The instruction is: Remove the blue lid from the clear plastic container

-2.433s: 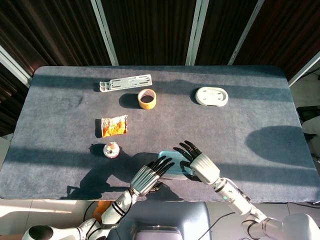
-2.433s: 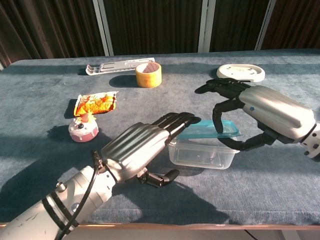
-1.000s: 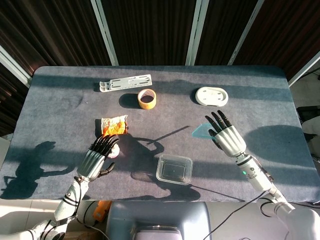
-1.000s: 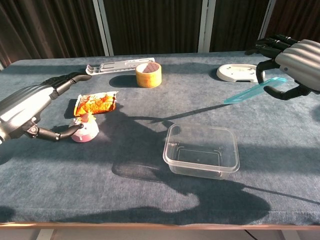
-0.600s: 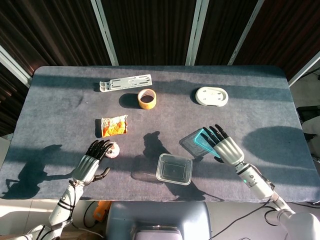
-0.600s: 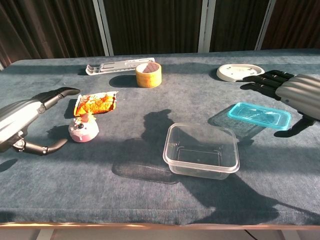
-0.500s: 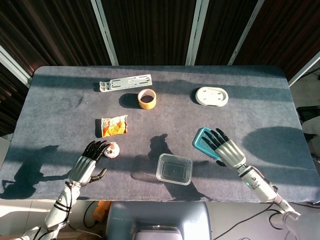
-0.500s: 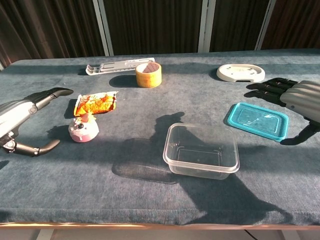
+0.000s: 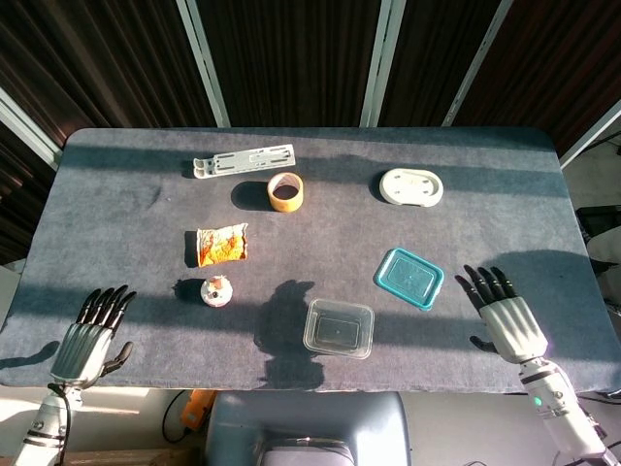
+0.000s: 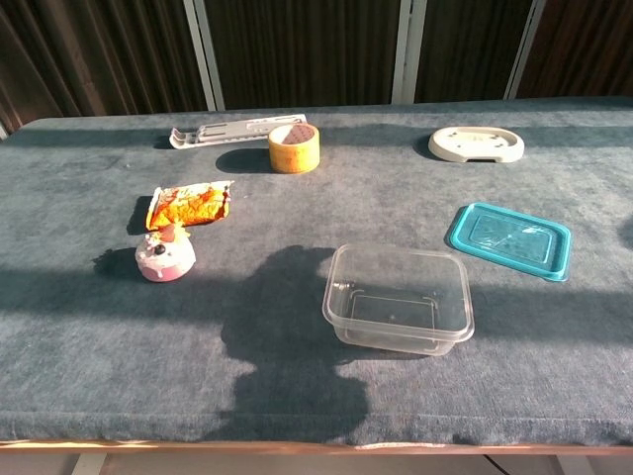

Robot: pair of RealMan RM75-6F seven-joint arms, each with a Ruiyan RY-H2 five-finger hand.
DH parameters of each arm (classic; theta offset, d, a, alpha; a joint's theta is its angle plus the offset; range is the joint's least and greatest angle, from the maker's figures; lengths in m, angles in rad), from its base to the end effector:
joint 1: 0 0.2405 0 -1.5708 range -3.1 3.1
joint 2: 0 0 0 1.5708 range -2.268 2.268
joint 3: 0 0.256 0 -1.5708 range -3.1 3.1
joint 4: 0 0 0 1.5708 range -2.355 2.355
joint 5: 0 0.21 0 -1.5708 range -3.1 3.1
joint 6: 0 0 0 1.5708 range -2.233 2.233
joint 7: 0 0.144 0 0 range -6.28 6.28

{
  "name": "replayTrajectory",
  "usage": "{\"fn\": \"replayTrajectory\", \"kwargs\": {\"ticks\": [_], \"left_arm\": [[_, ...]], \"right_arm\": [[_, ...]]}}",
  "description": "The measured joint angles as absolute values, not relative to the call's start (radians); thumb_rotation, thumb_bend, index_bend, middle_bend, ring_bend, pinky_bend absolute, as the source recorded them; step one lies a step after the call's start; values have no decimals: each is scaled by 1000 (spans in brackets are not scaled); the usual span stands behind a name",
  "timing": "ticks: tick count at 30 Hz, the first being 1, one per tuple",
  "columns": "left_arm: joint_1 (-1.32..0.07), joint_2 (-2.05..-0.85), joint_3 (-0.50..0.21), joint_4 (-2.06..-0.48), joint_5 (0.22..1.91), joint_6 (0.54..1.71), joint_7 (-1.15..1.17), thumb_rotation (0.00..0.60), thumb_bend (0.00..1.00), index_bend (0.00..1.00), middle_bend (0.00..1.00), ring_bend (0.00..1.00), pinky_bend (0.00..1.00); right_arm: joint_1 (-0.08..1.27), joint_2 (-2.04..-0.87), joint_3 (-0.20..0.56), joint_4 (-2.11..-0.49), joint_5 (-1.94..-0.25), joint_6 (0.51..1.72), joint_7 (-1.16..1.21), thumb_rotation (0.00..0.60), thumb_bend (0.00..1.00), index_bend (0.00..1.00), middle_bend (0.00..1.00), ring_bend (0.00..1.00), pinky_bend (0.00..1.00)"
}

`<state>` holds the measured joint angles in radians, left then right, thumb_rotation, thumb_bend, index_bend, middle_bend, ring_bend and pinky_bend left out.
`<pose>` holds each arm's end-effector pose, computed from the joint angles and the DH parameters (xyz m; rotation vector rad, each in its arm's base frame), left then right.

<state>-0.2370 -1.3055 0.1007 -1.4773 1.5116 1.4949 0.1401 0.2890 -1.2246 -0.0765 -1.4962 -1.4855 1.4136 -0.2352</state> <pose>-0.2984 0.1961 0.0909 -1.6060 -0.8109 -0.8703 -0.3005 -0.2183 0.1105 1.6734 -0.6909 0.7389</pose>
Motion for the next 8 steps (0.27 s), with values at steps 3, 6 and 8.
{"fn": "replayTrajectory", "kwargs": {"ticks": [3,6,8], "left_arm": [[-184,-1261,102,-1503,1513,1564,156,600,328,0,0,0,0],[-169,-1246,97,-1507,1532,1593,121,600,327,0,0,0,0],[-157,-1245,84,-1501,1538,1617,108,600,327,0,0,0,0]], "right_arm": [[188,-1203,-55,-1538,-1431,1536,-248,600,107,0,0,0,0],[144,-1183,-32,-1561,-1386,1573,-214,600,107,0,0,0,0],[135,-1169,-18,-1571,-1373,1561,-198,600,107,0,0,0,0]]}}
